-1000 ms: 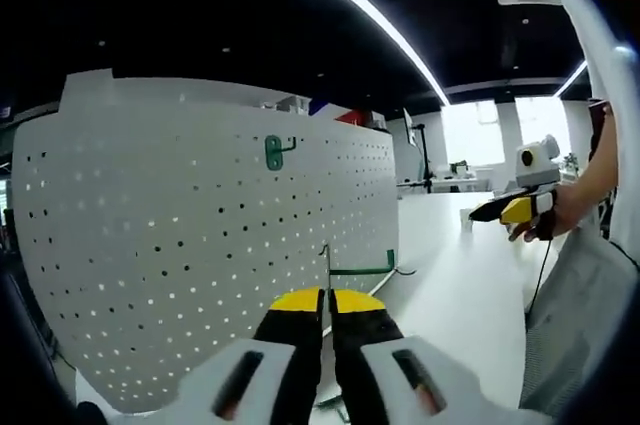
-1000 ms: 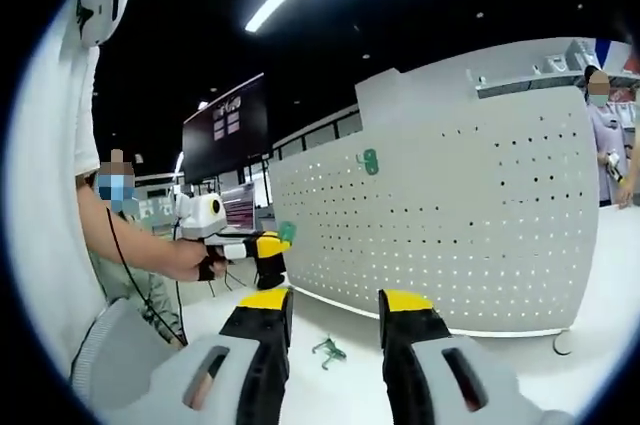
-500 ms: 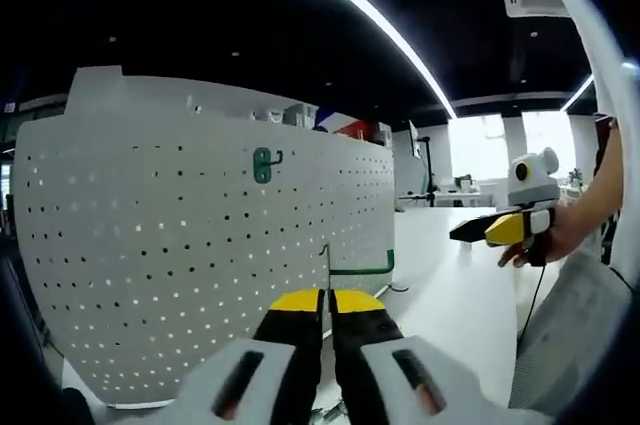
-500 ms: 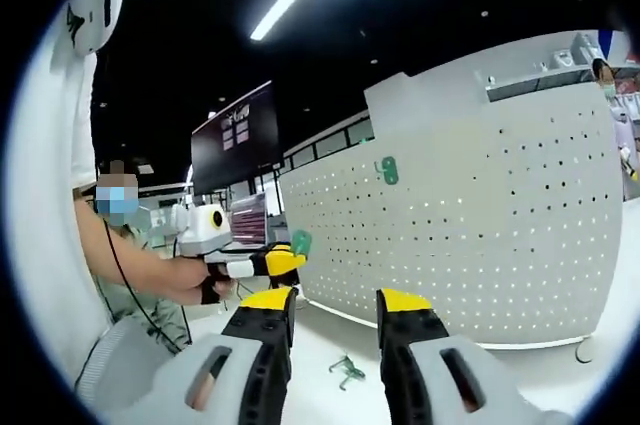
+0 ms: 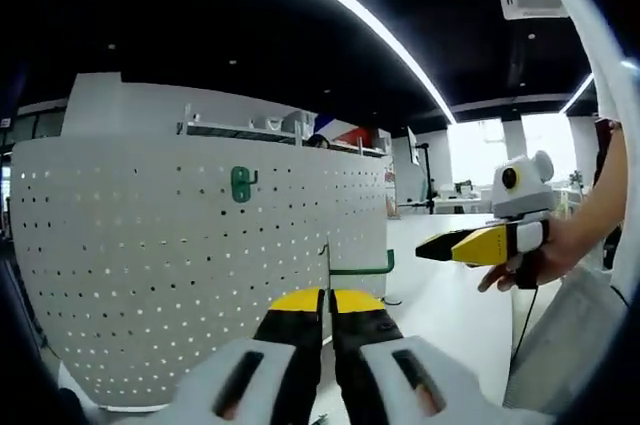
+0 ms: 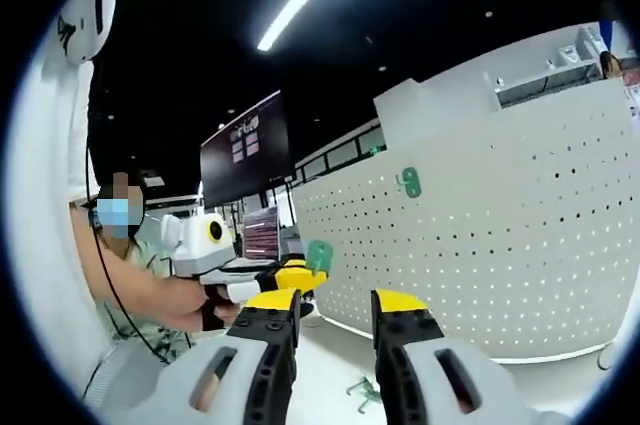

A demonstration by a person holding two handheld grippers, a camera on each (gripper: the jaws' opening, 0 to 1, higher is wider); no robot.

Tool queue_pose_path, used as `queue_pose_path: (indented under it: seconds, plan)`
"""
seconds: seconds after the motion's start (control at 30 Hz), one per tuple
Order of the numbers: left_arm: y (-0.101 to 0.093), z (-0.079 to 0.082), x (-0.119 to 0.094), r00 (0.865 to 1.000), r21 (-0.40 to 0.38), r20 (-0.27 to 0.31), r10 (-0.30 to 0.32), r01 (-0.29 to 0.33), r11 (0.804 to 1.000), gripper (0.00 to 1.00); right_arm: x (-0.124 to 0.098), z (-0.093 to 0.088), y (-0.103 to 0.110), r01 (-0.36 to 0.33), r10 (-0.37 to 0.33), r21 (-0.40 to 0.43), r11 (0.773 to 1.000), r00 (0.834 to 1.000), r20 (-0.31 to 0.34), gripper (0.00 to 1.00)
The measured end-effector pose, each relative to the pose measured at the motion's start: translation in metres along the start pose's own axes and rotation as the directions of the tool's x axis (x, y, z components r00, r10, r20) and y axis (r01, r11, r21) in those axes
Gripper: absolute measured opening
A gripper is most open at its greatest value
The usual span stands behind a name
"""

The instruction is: Insert the hook assembly into the mounting plate slot until the hook locks in place.

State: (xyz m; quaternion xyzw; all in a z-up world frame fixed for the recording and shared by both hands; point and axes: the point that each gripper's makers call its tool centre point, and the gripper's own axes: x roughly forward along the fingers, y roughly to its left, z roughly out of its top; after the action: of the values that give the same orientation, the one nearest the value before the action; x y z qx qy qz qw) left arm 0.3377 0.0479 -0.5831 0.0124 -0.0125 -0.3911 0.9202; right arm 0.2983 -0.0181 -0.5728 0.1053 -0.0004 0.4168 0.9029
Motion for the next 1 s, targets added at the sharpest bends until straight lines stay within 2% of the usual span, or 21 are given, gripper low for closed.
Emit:
queue_pose_path:
  seconds: [0.3,0.43,0.7,1.0]
  plan:
    - [-0.014,0.005,0.001,1.000,-0.003,0.011,0.001,-0.001,1.000,0.02,0.014,0.008,0.010,-0.028,0.028,-0.001,1.000,0.999,0.023,0.26]
    - [-0.013,0.005,0.001,1.000,-0.012,0.016,0.019,-0.018,1.000,0.02,0.019,0.009,0.013,-0.039,0.038,0.006,0.999,0.999,0.025,0.25]
    - [-0.015,0.009,0.001,0.999,-0.037,0.034,0.038,-0.037,0.999,0.02,0.029,0.015,0.017,-0.044,0.044,0.011,0.999,0.998,0.047,0.19]
    - [-0.024,0.015,0.004,0.998,-0.051,0.049,0.026,-0.024,0.998,0.02,0.036,0.019,0.020,-0.047,0.047,-0.001,0.999,0.997,0.059,0.13]
